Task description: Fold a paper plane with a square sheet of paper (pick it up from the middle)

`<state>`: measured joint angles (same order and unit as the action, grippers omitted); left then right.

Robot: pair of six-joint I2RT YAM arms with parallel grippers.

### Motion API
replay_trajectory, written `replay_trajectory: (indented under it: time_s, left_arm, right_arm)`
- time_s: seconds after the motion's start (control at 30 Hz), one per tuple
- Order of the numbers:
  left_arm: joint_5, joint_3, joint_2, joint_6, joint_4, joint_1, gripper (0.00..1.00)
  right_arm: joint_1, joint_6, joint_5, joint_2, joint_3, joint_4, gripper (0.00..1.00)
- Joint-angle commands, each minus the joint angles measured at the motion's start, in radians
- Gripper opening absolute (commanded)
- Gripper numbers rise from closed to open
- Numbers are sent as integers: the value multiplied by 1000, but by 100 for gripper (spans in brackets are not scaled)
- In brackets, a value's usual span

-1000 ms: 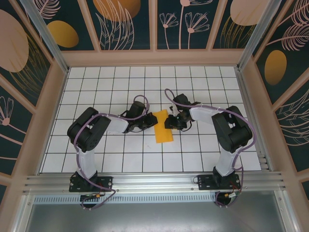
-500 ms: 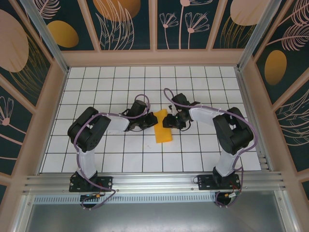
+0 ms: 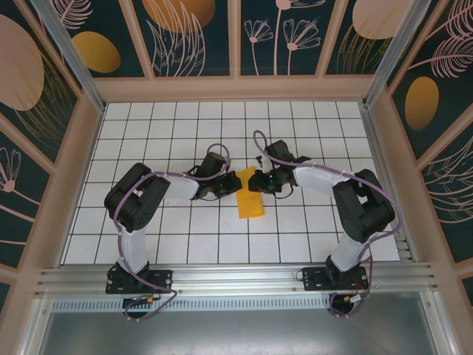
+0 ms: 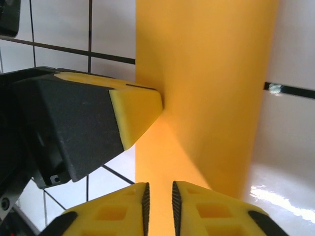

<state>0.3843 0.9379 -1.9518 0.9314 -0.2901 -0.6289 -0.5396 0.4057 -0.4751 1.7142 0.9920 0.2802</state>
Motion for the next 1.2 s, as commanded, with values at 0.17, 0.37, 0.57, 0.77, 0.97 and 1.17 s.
replay_trajectory:
  time_s: [0.17,0.37,0.57,0.77,0.97,1.17]
  left_arm:
    - [-113,-22,-87,-34,142,-4,6]
    - [-133,-25,-91,-39,156,-4,5]
    - [-128,-21,-100,-40,155,-3,5]
    - [-126,-20,-102,-40,155,-3,5]
    - [-127,-21,-104,-40,152,-4,5]
    - [-128,-22,-108,-40,148,-5,5]
  right_arm:
    - [5,-5,-29,50,-58,-41,22]
    - [32,-13,-17,57,-121,-53,21]
    - [39,-16,-15,63,-126,-45,21]
    - [39,7,-122,-36,-134,-64,21]
    - [38,35,-152,-26,-242,-94,19]
    - [38,65,-123,-35,-295,-101,17]
